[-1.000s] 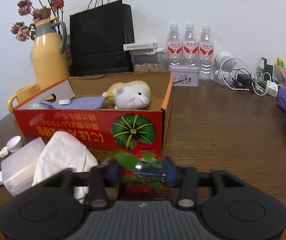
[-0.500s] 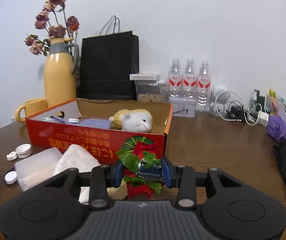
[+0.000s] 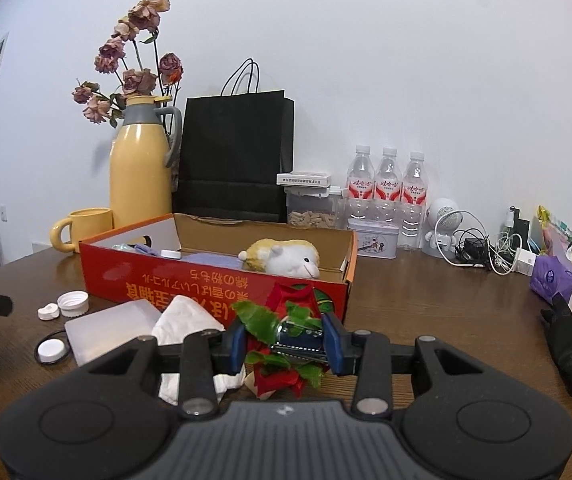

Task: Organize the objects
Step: 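Grasp the red-and-green flower ornament with the right gripper while the left gripper grasps a white cap, then lower the flower ornament and white cap into the box and open both grippers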

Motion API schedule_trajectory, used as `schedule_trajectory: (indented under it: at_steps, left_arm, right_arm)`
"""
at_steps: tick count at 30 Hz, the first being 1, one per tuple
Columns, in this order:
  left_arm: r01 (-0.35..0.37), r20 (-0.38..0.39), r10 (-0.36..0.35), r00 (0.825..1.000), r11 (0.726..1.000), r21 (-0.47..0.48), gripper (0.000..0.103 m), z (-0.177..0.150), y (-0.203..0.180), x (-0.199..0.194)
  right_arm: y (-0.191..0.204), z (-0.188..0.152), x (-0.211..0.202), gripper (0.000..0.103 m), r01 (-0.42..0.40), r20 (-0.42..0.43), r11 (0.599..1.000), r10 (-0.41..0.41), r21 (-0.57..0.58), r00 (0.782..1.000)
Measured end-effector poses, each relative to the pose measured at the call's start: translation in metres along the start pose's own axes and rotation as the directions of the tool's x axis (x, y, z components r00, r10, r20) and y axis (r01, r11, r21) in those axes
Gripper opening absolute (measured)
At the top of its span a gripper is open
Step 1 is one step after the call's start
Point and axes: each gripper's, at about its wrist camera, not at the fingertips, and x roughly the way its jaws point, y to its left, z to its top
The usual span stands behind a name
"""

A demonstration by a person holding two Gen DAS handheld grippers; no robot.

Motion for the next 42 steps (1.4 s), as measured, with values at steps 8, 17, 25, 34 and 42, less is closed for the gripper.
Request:
schedule_trajectory:
  at_steps: [8,17,25,34,42]
  left_arm:
    - [-0.002,-0.084,-0.001,0.996,0.999,-0.039,0.1,0.008,-0.001,0.043]
    - [0.05,-0.088,-0.053,0.995,0.998,-0.04,0.028,0.01,-0.007,0.056]
    - [0.082,-0.053,-0.085,0.995,0.995,-0.056,0.025,0.006,-0.007,0.049]
    - [0.061,0.06,-0.058,0.997,0.996,-0.058,0.025,0.007,-0.006,0.019]
    - [0.159,0.16,-0.155,0.975,0.987,-0.007,0.025,0.035,-0.032,-0.005]
  right_arm:
    - [0.001,0.0,0.001,0.037,0.0,-0.003,1.0,0.0,-0.006,1.0]
    - [0.003,-0.001,0.001,0.037,-0.003,-0.007,1.0,0.002,-0.019,1.0]
    - [0.004,-0.001,0.001,0.037,-0.003,-0.007,1.0,0.003,-0.023,1.0]
    - [0.006,-0.002,-0.002,0.037,0.004,0.016,0.999,-0.004,-0.033,1.0]
    - [0.019,0.012,0.005,0.037,-0.043,0.052,0.998,0.045,-0.034,0.998]
